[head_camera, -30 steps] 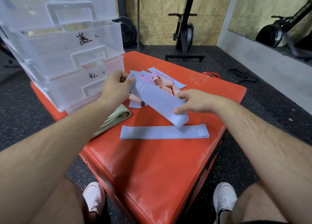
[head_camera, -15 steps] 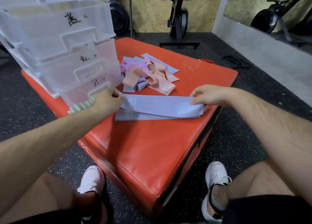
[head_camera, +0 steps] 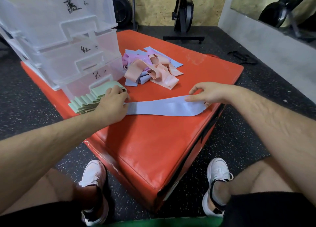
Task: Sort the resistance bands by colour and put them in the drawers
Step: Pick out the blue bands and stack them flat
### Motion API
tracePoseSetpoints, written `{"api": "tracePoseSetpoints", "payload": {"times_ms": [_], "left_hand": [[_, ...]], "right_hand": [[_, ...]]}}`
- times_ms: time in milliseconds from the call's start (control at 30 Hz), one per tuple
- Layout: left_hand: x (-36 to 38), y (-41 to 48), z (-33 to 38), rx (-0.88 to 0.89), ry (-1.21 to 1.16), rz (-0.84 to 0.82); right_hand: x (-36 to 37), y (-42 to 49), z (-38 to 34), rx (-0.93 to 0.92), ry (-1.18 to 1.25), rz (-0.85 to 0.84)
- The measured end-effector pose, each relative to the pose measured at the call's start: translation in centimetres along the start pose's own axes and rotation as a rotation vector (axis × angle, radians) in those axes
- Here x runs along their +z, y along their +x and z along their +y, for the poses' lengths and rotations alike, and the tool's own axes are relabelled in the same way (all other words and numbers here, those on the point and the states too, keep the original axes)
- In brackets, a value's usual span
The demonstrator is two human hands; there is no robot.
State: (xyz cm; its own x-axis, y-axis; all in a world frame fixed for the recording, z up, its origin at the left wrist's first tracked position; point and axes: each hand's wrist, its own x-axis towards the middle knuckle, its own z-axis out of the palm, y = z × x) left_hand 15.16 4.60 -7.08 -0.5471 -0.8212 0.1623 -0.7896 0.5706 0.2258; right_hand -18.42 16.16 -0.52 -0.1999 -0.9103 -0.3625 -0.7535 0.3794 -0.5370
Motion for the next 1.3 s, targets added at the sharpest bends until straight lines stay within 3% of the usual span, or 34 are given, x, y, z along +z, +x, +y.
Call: {"api": "tracePoseSetpoints", "payload": {"times_ms": [100, 233, 400, 567, 667, 833, 1033, 1300], "left_hand": [[-0.4, -0.1, 0.4, 0.167, -0.003, -0.054], [-0.5, 0.3, -0.4, 0.236, -0.022, -0.210], [-0.4, 1.0, -0.7, 0.264, -0.092, -0.178], [-0.7, 0.5, -0.8, 0.253, -0.040, -0.163], [-0.9, 0.1, -0.6, 0.280, -0.050, -0.190], [-0.9, 0.3, -0.2, 0.340, -0.105, -0.202], [-0.5, 0.5, 0.2, 0.326, -0.076, -0.155], [-1.1, 5.8, 3.0, 0.153, -0.018, -0.100]], "right_hand": [[-0.4, -0.4, -0.3, 0.012, 0.060, -0.035], [-0.6, 0.2, 0.5, 0.020, 0.049, -0.027], [-0.3, 0.3, 0.9, 0.052, 0.009, 0.024], [-0.2, 0.6, 1.5, -0.062, -0.336, 0.022], [0.2, 0.3, 1.3, -0.138, -0.390, -0.052], [0.7, 0.6, 1.1, -0.232, -0.504, 0.015], [1.2, 0.5, 0.2, -0.195, -0.571, -0.001], [3.2, 4.1, -5.3, -0.372, -0.487, 0.144]]}}
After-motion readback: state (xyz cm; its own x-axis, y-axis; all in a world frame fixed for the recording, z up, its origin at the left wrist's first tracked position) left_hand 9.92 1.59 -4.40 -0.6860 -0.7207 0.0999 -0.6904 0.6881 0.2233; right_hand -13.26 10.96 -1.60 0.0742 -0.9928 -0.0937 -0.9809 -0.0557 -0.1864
